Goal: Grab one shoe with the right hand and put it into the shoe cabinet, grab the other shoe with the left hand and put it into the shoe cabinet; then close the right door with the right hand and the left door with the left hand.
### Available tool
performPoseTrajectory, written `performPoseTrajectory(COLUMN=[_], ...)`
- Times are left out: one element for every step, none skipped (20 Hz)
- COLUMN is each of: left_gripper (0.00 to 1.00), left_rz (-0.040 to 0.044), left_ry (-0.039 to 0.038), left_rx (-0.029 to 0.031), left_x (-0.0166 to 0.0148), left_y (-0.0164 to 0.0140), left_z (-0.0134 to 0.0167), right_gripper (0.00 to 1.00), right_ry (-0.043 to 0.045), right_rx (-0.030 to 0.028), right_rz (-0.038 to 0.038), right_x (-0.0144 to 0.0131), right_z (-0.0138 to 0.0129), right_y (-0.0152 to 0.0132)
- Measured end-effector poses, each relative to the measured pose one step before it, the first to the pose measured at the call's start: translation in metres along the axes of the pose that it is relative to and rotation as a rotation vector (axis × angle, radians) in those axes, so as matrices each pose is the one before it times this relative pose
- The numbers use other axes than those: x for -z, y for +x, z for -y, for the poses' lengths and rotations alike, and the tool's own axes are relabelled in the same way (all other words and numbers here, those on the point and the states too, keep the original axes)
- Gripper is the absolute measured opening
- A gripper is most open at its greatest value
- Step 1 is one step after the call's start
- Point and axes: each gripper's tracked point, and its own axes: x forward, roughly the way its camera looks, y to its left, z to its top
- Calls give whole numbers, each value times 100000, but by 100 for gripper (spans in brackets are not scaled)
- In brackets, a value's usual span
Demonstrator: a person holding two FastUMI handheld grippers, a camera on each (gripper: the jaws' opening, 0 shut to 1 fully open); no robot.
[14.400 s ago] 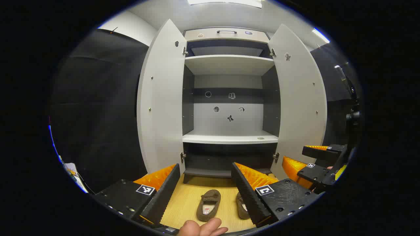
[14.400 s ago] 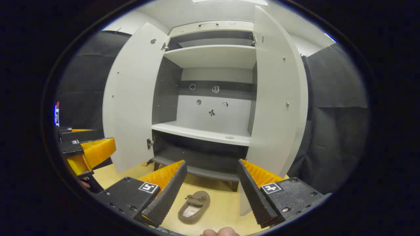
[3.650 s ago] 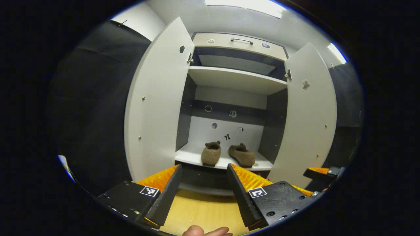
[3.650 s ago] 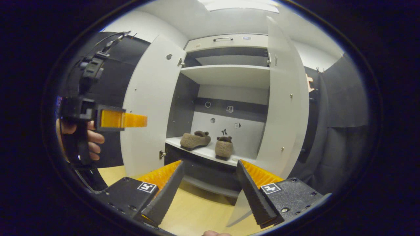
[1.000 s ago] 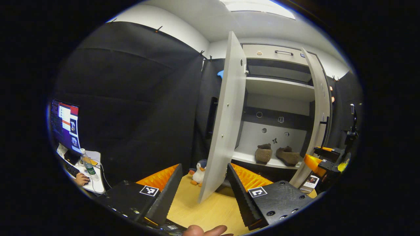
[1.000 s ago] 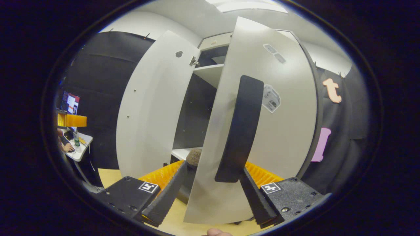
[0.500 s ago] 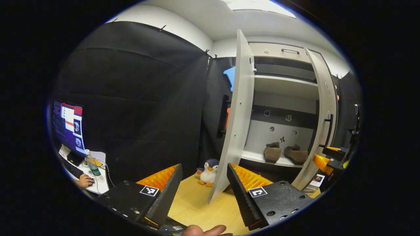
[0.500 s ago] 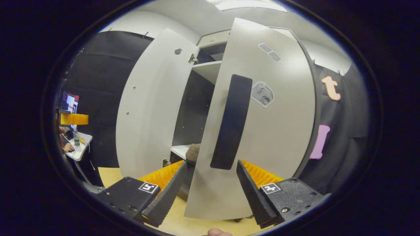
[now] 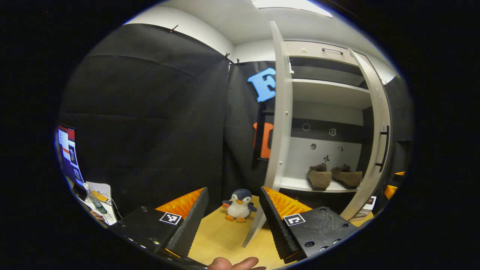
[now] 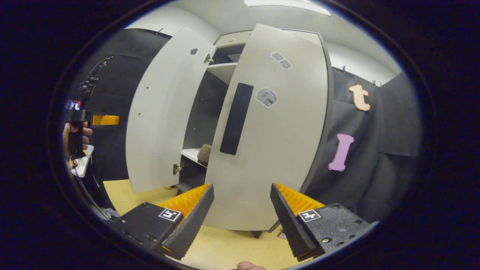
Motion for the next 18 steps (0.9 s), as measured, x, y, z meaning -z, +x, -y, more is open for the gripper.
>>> performPoseTrajectory(left_gripper=[83, 83, 84, 83, 83, 83, 83, 83, 82, 82, 83, 83, 83, 83, 83, 83, 83, 83], left_rz=[-1190, -1168, -1026, -1497, -1388, -1227, -2139, 1906, 2076, 422, -422, -156, -574, -235, -294, 86, -83, -109], left_ry=[-1152, -685, -148, -20, -178, -351, 413, 1746, 2463, 743, 310, 646, 39, -335, -328, -310, -215, -537], left_rx=[137, 145, 645, 1524, 2285, 3209, 2318, 177, 1247, 1472, 1461, 1427, 762, 899, 1013, 697, 812, 964], left_x=[401, 249, 359, 444, 435, 392, 414, -314, -236, -58, -14, 63, 123, 53, -47, 26, 181, 132], left_y=[1018, 916, 961, 907, 799, 506, 85, -96, 138, 230, -14, -168, -6, -138, -125, -55, -128, -84], left_z=[-369, -397, -193, -110, 354, 662, 463, -78, 195, 227, 315, 267, 280, 411, 614, 604, 586, 592], right_gripper=[99, 98, 100, 98, 98, 98, 98, 98, 98, 98, 99, 98, 98, 98, 99, 99, 99, 99], right_ry=[376, 196, 249, 421, 279, -43, -141, -270, -349, -223, -42, -238, -517, -502, -342, -235, -250, -236], right_rx=[1670, 1783, 1770, 1409, 1270, 1145, 852, 655, 506, 317, -46, -201, -102, 57, 1, -118, -154, 47], right_rz=[-1304, -1598, -1360, -1172, -1115, -1073, -699, -333, -351, -508, -340, -253, -148, 115, 397, 315, 105, -38], right_x=[419, 459, 410, 238, 296, 193, 173, 0, 83, 87, 81, 18, 13, -64, -105, -50, 69, 109], right_z=[281, 298, 354, 214, 212, 61, 84, 26, -32, -106, -242, -207, -206, -132, -43, -3, 80, 134], right_y=[-556, -525, -520, -461, -405, -295, -279, -258, -215, -203, -118, -138, -120, -200, -217, -218, -134, -105])
